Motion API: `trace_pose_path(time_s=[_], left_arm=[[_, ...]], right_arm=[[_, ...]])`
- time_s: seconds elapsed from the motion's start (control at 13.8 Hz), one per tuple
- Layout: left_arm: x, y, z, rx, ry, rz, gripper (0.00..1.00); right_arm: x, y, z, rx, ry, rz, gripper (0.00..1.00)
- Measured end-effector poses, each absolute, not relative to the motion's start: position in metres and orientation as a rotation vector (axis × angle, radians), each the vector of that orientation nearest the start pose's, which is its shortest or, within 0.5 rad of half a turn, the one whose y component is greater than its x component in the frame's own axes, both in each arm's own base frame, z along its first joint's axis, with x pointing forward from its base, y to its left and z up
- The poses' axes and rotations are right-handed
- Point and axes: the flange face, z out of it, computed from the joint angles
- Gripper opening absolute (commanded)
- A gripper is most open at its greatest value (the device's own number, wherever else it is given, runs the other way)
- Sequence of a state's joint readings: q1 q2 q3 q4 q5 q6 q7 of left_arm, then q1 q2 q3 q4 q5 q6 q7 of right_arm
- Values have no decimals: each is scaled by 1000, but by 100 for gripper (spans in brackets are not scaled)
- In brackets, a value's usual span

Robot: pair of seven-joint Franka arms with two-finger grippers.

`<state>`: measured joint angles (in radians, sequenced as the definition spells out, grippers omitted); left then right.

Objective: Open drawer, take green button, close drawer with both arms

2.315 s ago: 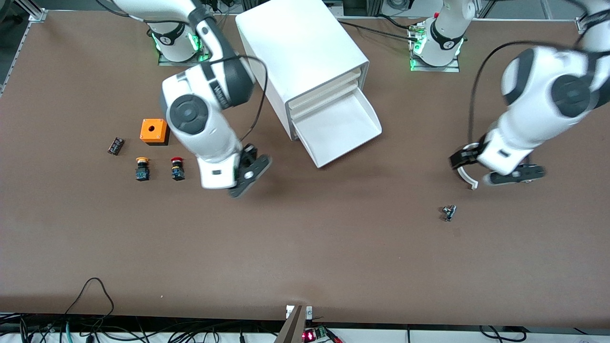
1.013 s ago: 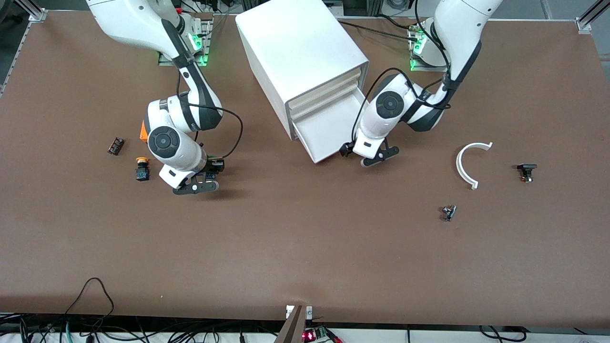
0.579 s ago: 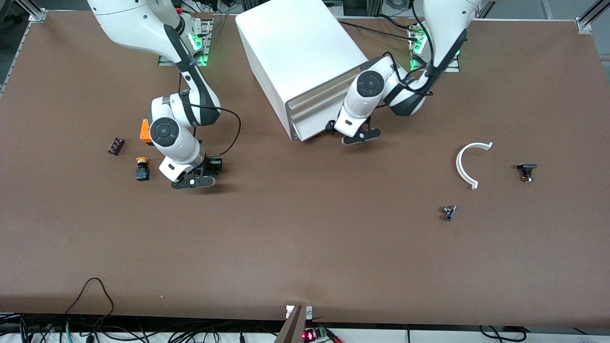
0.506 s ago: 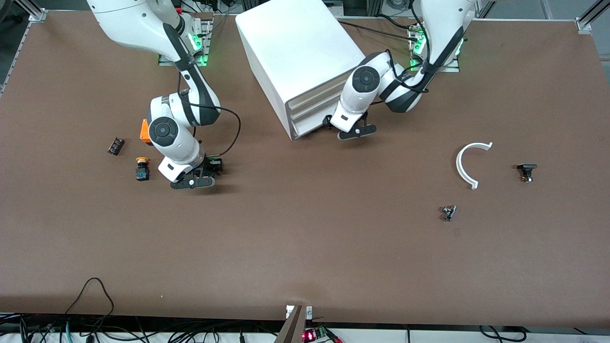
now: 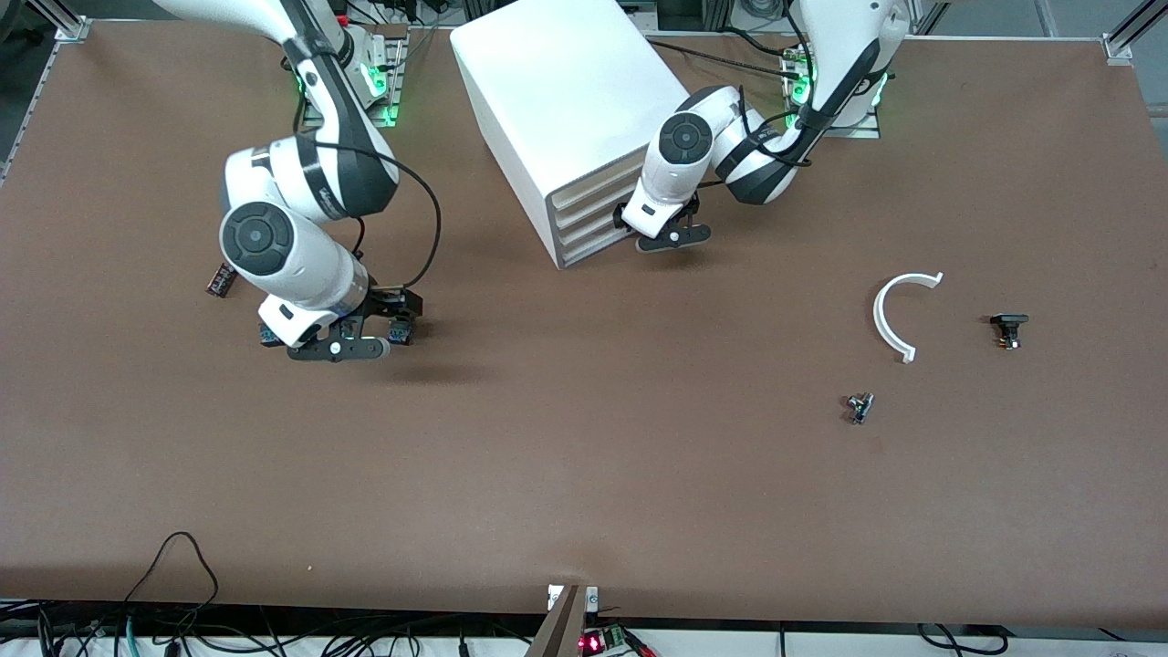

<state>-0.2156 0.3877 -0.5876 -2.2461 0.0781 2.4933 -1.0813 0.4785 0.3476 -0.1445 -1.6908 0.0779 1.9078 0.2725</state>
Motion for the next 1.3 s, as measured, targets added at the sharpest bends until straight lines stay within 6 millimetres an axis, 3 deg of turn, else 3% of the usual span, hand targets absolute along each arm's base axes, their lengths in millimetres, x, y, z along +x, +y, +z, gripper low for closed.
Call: trace_pose_path(time_s=[0.07, 0.22, 0.36, 0.51, 0.72, 0.94, 1.09, 1.3], left_arm=[[381, -382, 225, -3159, -426, 249, 100], [432, -351, 259, -3186, -585, 139, 100], [483, -306, 303, -3192, -753, -3, 100], [510, -269, 349, -3171, -763, -102, 100], [527, -231, 442, -3118, -532, -155, 100], [521, -198, 547, -3061, -319, -137, 100], [510, -169, 590, -3034, -228, -112, 100], [504, -120, 618, -3024, -172, -105, 100]], right_arm=[[602, 222, 412, -3153, -57, 211, 100], [611, 206, 463, -3153, -24, 212, 100], [622, 174, 507, -3144, 53, 181, 100], [629, 136, 533, -3125, 102, 188, 100], [628, 89, 558, -3111, 99, 166, 100], [623, 41, 577, -3113, 121, 131, 100], [621, 8, 580, -3123, 156, 124, 100], [616, -5, 590, -3142, 173, 99, 100]])
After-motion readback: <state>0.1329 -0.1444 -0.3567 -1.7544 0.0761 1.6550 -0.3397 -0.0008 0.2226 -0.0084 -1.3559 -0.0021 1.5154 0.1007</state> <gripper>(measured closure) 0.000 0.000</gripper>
